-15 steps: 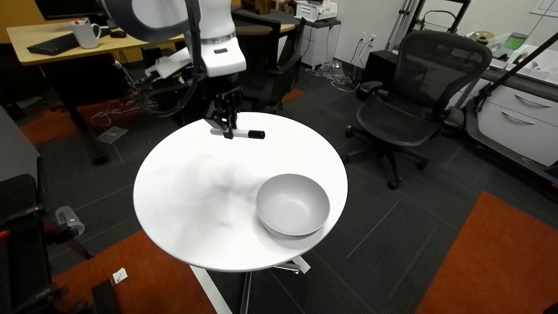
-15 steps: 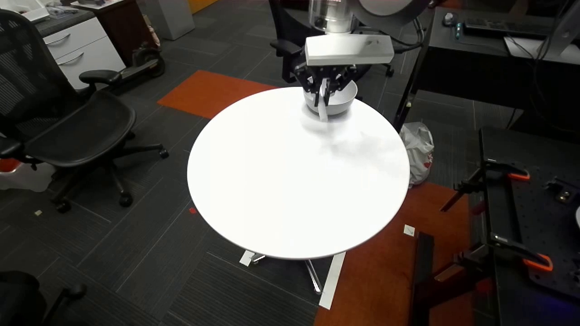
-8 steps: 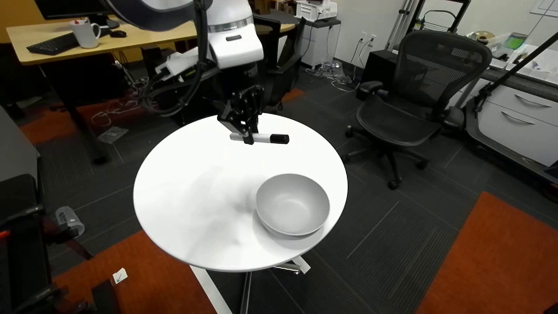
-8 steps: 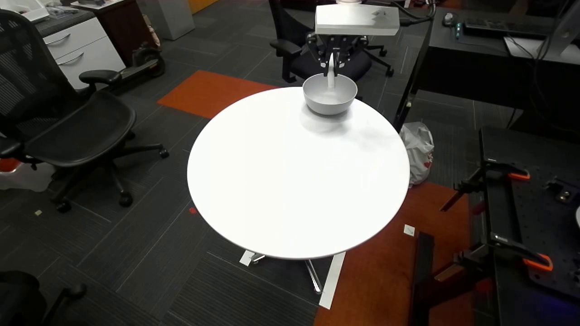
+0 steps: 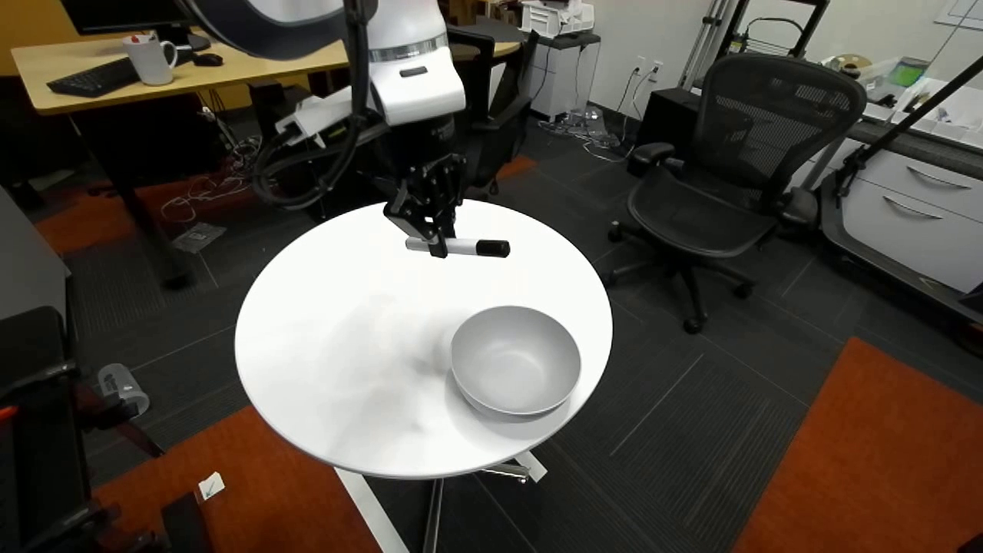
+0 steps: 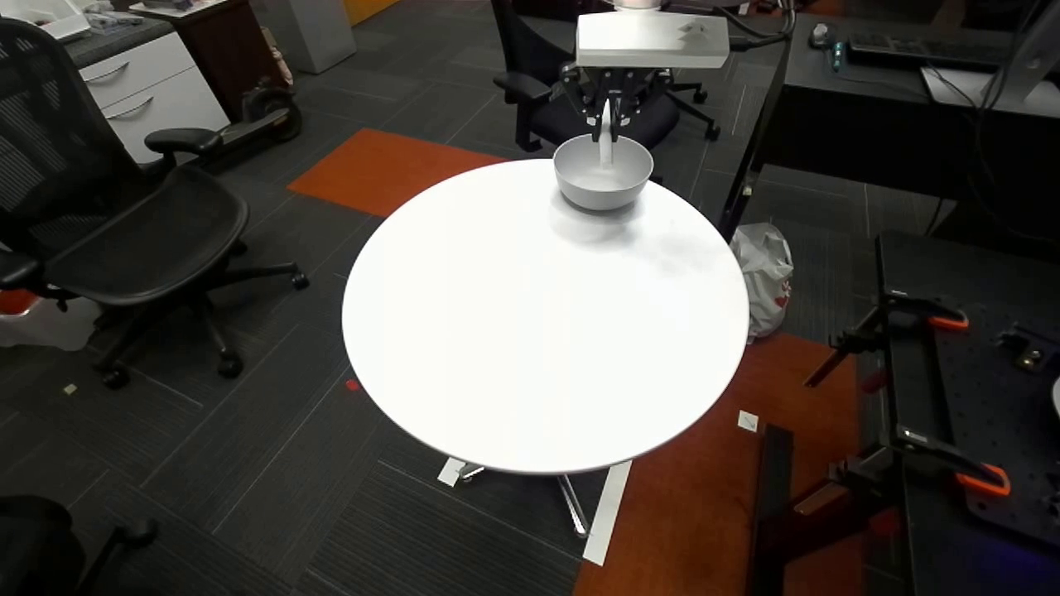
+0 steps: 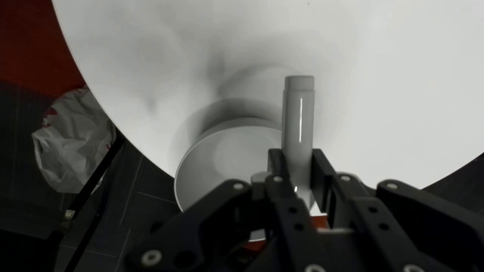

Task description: Put the marker in the bowl

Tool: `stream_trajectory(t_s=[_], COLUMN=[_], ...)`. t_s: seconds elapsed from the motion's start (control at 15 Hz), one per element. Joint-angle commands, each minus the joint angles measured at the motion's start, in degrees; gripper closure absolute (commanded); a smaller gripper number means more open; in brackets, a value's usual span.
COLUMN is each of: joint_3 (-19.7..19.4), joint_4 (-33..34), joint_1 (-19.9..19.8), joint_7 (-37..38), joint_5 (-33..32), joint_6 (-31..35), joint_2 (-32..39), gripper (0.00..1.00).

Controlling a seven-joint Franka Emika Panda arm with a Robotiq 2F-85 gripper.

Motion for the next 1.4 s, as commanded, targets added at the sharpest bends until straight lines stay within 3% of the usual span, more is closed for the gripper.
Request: stream_trajectory(t_s=[0.0, 1.2, 1.27, 1.33], joint_3=[0.0, -2.3, -2.4, -2.3], joint_4=[1.1, 13.4, 13.9, 14.3], joint_1=[-0.8, -6.7, -6.7, -6.9], joint_7=[2.9, 5.5, 5.6, 5.4], joint_5=[-1.4, 2.4, 2.7, 3.2], joint_6=[0.0, -1.1, -1.2, -1.4], joint_2=[1.1, 13.8, 14.4, 14.9], gripper=[0.95, 0.94, 0.55, 0.54])
